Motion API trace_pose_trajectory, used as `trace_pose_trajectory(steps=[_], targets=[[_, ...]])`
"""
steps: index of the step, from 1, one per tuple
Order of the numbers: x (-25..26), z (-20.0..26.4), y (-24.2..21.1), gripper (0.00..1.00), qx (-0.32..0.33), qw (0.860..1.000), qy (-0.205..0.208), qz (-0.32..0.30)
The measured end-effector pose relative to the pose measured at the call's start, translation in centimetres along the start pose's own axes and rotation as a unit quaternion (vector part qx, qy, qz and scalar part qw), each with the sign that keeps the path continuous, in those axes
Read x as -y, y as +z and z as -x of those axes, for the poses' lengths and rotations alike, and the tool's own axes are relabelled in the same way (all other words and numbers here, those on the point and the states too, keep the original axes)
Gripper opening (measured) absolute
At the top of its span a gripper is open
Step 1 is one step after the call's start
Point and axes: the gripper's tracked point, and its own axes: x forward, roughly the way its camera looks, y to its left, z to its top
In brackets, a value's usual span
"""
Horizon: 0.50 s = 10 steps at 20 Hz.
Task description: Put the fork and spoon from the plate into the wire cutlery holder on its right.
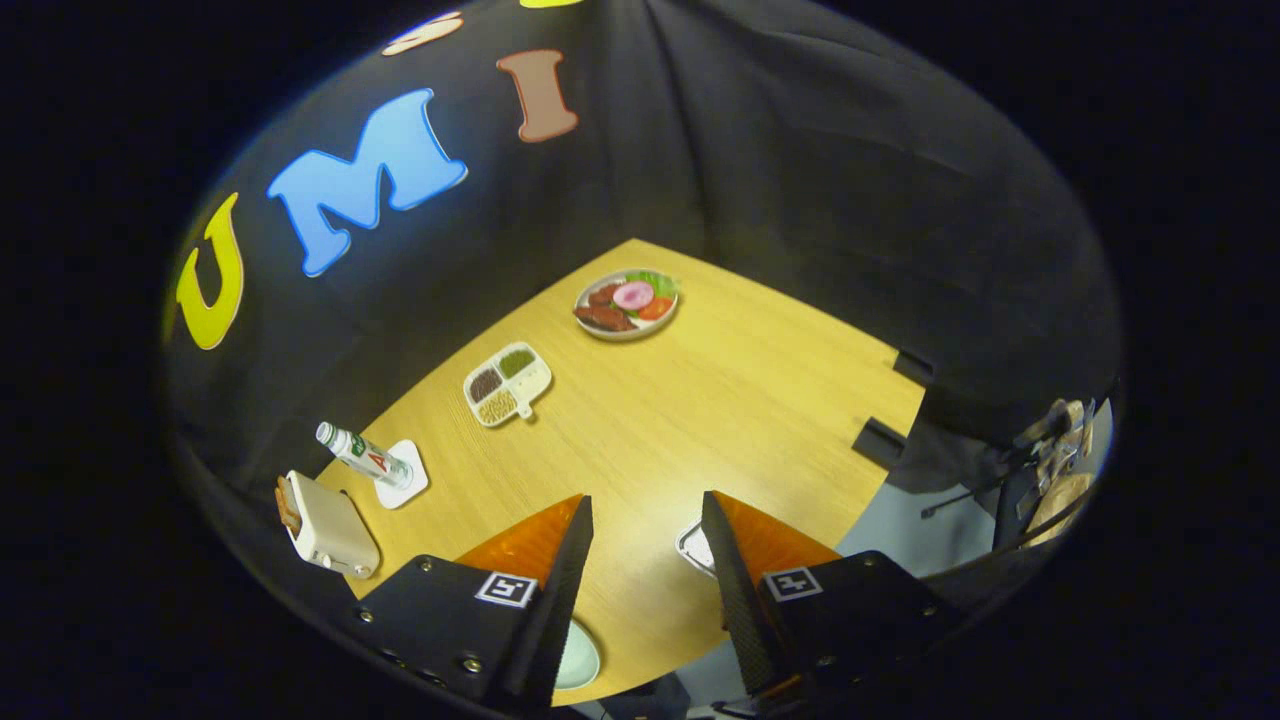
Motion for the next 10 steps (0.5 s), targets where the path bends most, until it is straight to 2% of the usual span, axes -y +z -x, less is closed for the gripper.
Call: trace_pose_trajectory(steps=[2, 4, 7, 10], targets=[[-0.4, 1.7, 3.1, 0.68, 0.070, 0.997, 0.021, 0.019], [-1.3, 3.9, 6.4, 0.68, 0.142, 0.988, 0.040, 0.046], [-3.7, 7.9, 10.1, 0.67, 0.237, 0.963, 0.081, 0.096], [-7.0, 11.8, 11.8, 0.67, 0.300, 0.935, 0.139, 0.127]])
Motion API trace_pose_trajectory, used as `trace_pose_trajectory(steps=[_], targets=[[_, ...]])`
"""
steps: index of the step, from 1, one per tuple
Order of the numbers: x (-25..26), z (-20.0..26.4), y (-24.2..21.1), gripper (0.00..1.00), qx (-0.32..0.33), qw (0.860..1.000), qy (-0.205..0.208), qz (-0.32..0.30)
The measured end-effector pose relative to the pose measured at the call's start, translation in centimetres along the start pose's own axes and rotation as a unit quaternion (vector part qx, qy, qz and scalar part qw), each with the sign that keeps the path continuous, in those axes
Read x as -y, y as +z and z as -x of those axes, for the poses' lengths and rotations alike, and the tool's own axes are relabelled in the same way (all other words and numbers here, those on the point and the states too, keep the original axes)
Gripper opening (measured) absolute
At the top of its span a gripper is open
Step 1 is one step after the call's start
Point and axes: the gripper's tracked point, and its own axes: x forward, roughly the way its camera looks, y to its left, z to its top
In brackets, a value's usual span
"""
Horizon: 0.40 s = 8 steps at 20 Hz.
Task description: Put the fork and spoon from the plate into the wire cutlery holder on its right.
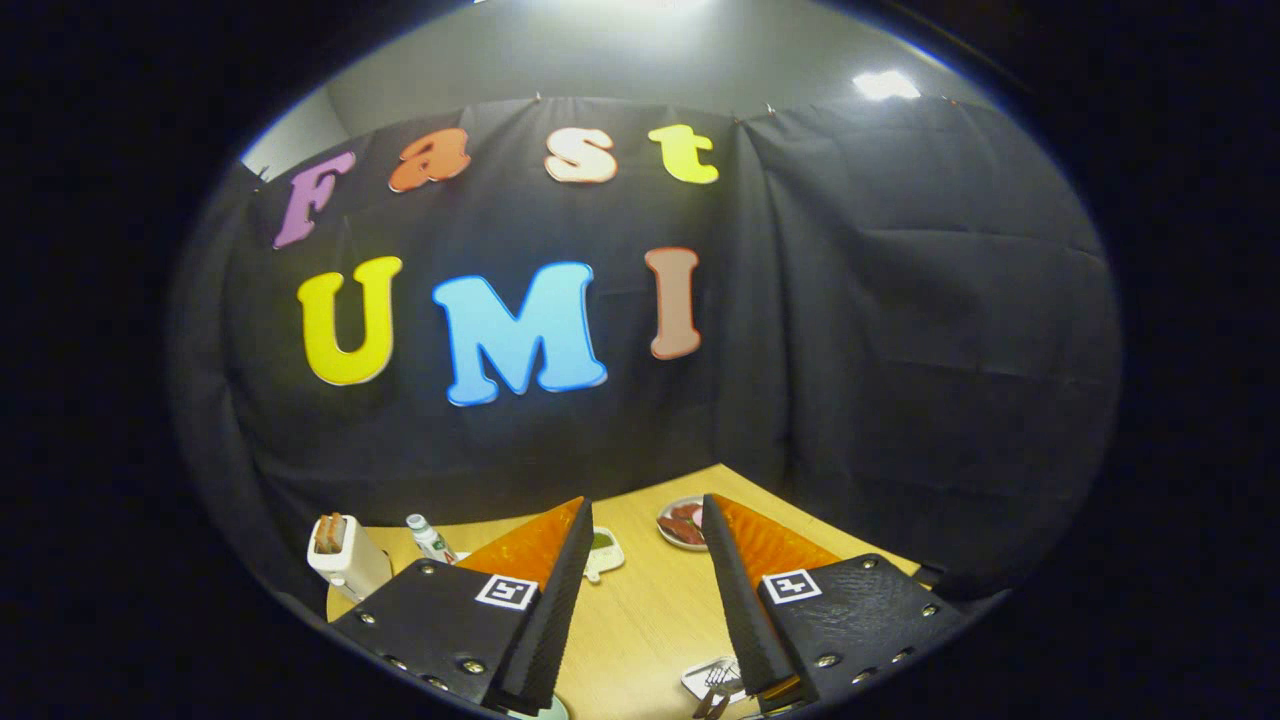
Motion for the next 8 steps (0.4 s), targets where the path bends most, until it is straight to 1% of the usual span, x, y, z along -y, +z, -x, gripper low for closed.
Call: trace_pose_trajectory(steps=[4, 8], targets=[[-3.4, 1.9, 2.3, 0.67, 0.047, 0.997, 0.060, 0.028], [-5.4, 3.4, 2.3, 0.67, 0.057, 0.993, 0.087, 0.058]])
